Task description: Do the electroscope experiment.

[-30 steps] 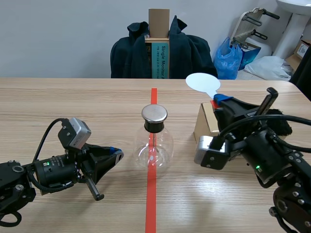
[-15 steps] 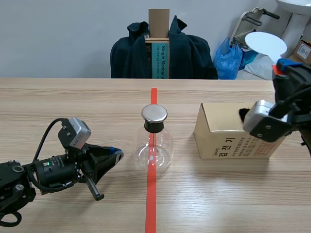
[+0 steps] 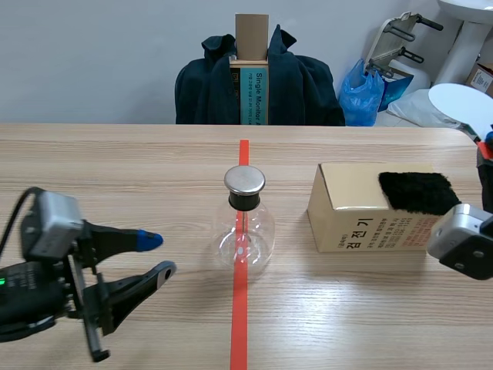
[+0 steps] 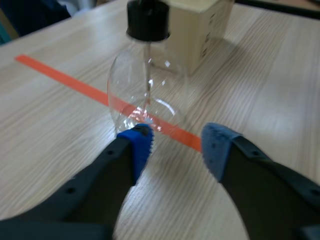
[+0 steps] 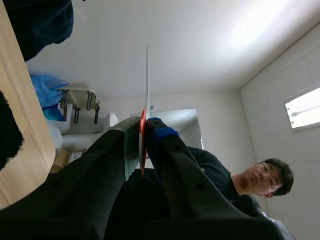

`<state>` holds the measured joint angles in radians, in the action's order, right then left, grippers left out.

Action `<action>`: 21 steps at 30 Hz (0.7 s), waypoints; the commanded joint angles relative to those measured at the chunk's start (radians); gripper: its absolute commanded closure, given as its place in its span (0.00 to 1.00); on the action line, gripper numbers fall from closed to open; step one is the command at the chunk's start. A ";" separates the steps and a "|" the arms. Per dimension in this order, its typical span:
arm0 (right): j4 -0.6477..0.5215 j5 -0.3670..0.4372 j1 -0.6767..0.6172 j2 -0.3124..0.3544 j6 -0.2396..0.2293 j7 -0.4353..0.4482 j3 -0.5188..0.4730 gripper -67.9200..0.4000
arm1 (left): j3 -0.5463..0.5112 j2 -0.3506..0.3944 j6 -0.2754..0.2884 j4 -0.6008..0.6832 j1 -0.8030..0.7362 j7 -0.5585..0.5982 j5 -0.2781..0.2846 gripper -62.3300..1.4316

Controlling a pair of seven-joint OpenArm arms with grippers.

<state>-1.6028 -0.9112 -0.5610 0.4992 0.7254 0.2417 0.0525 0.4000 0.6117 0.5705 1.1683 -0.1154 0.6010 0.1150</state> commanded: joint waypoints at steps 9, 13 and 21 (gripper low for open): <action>-0.015 0.036 -0.020 0.010 0.047 0.000 -0.035 0.98 | -0.336 0.115 -0.060 0.384 -0.448 0.036 0.072 0.00; -0.015 0.053 -0.018 0.010 0.058 0.001 -0.035 0.98 | -0.411 0.115 -0.086 0.433 -0.556 0.035 0.072 0.00; -0.015 0.058 -0.018 0.010 0.058 -0.001 -0.035 0.98 | -0.456 0.115 -0.086 0.438 -0.588 0.023 0.072 0.00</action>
<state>-1.6028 -0.8627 -0.5934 0.4988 0.7219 0.2417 0.0326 -0.0460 0.7364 0.4824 1.6089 -0.7170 0.6106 0.1764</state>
